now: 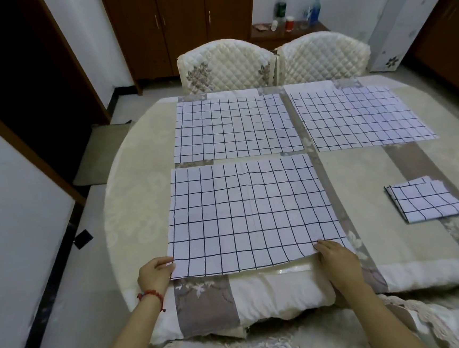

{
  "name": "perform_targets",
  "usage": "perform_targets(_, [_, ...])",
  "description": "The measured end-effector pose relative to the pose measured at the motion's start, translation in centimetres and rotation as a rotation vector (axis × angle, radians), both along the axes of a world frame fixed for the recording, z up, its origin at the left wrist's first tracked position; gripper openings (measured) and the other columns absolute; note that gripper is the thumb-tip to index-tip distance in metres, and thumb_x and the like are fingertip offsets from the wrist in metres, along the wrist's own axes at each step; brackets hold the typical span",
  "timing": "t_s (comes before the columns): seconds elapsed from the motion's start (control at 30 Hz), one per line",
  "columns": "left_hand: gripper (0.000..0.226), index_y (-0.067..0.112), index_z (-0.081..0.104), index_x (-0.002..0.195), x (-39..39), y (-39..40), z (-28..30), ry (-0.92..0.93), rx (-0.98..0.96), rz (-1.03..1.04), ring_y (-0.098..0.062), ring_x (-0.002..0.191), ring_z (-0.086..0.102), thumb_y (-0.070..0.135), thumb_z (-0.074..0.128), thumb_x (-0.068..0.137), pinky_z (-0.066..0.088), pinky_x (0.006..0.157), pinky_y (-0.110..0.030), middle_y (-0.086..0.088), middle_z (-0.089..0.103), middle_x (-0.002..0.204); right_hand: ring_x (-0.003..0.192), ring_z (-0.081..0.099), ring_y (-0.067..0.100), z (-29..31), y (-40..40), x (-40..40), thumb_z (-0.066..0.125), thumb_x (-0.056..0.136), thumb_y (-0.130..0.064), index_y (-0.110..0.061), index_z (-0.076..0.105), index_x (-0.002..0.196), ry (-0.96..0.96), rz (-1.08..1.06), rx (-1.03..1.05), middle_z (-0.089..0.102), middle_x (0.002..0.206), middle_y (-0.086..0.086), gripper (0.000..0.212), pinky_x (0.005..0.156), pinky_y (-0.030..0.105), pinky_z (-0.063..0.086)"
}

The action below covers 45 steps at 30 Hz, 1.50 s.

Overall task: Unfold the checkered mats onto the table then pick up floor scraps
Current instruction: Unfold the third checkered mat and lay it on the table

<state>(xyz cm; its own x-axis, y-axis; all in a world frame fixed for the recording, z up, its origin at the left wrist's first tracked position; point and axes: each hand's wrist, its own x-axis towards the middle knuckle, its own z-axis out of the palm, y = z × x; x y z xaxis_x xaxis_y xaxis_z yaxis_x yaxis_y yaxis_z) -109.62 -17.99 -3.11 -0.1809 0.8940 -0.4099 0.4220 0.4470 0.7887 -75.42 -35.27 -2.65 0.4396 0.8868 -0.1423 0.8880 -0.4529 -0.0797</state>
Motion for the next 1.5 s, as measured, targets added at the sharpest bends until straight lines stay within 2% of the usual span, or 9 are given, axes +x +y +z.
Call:
perform_targets(0.47, [0.011,0.003,0.070,0.084,-0.5,-1.1,-0.4,0.044,0.034,-0.064,-0.025,0.080,0.059,0.000,0.068,0.074,0.043,0.078,-0.028,-0.019,0.071,0.092,0.132,0.036,0.015,0.2,-1.2,-0.5,0.038,0.092,-0.012,-0.020,0.046,0.129,-0.017,-0.022,-0.129,0.036,0.148,-0.005,0.038,0.095,0.028,0.041])
perform_targets(0.67, [0.019,0.007,0.068,0.086,-0.3,-1.4,0.3,0.201,0.052,-0.082,-0.035,0.091,0.060,0.017,0.074,0.072,0.047,0.077,-0.034,-0.019,0.061,0.104,0.122,0.046,0.028,0.8,-0.8,-1.0,0.050,0.084,-0.004,-0.008,0.062,0.108,0.037,-0.109,0.035,0.054,0.130,0.013,0.027,0.096,0.036,0.037])
perform_targets(0.77, [0.026,0.010,0.067,0.095,1.3,-1.3,1.0,0.489,0.265,-0.215,-0.037,0.102,0.050,0.024,0.072,0.074,0.045,0.082,-0.043,-0.018,0.052,0.111,0.123,0.048,0.037,1.3,0.9,-1.7,0.057,0.081,0.001,0.003,0.061,0.112,0.143,-0.131,0.217,0.054,0.129,0.025,0.032,0.101,0.047,0.038])
perform_targets(0.87, [0.021,0.014,0.065,0.102,5.2,-0.5,1.6,0.476,0.415,-0.450,-0.033,0.115,0.045,0.021,0.063,0.082,0.038,0.091,-0.042,-0.011,0.054,0.121,0.125,0.048,0.035,1.3,4.3,-3.6,0.053,0.087,-0.006,0.001,0.058,0.119,0.186,-0.030,0.272,0.054,0.130,0.023,0.033,0.102,0.046,0.037])
perform_targets(1.03, [0.041,0.025,0.034,0.137,13.9,1.7,-0.3,0.591,0.402,-0.891,-0.018,0.143,0.014,0.029,0.031,0.096,0.013,0.115,-0.041,0.001,0.023,0.153,0.144,0.014,0.015,-1.1,11.3,-6.8,0.027,0.098,-0.028,-0.022,0.028,0.142,0.219,0.106,0.141,0.024,0.154,-0.001,0.044,0.116,0.036,0.010])
perform_targets(1.13, [0.049,0.029,0.013,0.144,15.2,2.3,-2.6,0.692,0.313,-1.015,-0.018,0.145,-0.001,0.038,0.023,0.097,0.000,0.117,-0.046,0.005,0.004,0.157,0.145,0.001,0.011,-3.3,12.2,-7.0,0.022,0.099,-0.035,-0.029,0.017,0.145,0.220,0.134,0.085,0.009,0.157,-0.008,0.047,0.118,0.036,0.000])
perform_targets(1.27, [0.058,0.034,-0.009,0.142,11.3,3.3,-5.0,0.798,0.281,-0.851,-0.021,0.144,-0.012,0.052,0.014,0.093,-0.008,0.116,-0.047,0.007,-0.021,0.150,0.139,-0.015,0.002,-5.0,9.5,-5.6,0.022,0.097,-0.043,-0.035,0.006,0.146,0.226,-0.016,0.143,-0.008,0.151,-0.017,0.052,0.117,0.034,-0.011])
perform_targets(1.4, [0.065,0.019,0.001,0.146,11.2,6.4,-3.9,0.808,0.088,-0.464,-0.031,0.144,-0.009,0.051,0.019,0.093,0.001,0.116,-0.056,-0.013,-0.009,0.156,0.140,-0.016,0.004,-4.9,9.2,-5.5,0.021,0.097,-0.044,-0.033,0.002,0.146,0.215,-0.083,0.139,-0.011,0.151,-0.016,0.054,0.116,0.034,-0.013])
perform_targets(1.5, [0.059,0.022,0.002,0.145,16.8,6.9,-3.4,0.786,0.371,-0.756,-0.025,0.145,-0.008,0.046,0.021,0.094,-0.003,0.115,-0.051,-0.005,-0.007,0.157,0.140,-0.017,0.005,-5.1,9.3,-5.5,0.020,0.096,-0.044,-0.033,0.000,0.146,0.188,-0.087,0.127,-0.012,0.151,-0.016,0.054,0.114,0.032,-0.017])
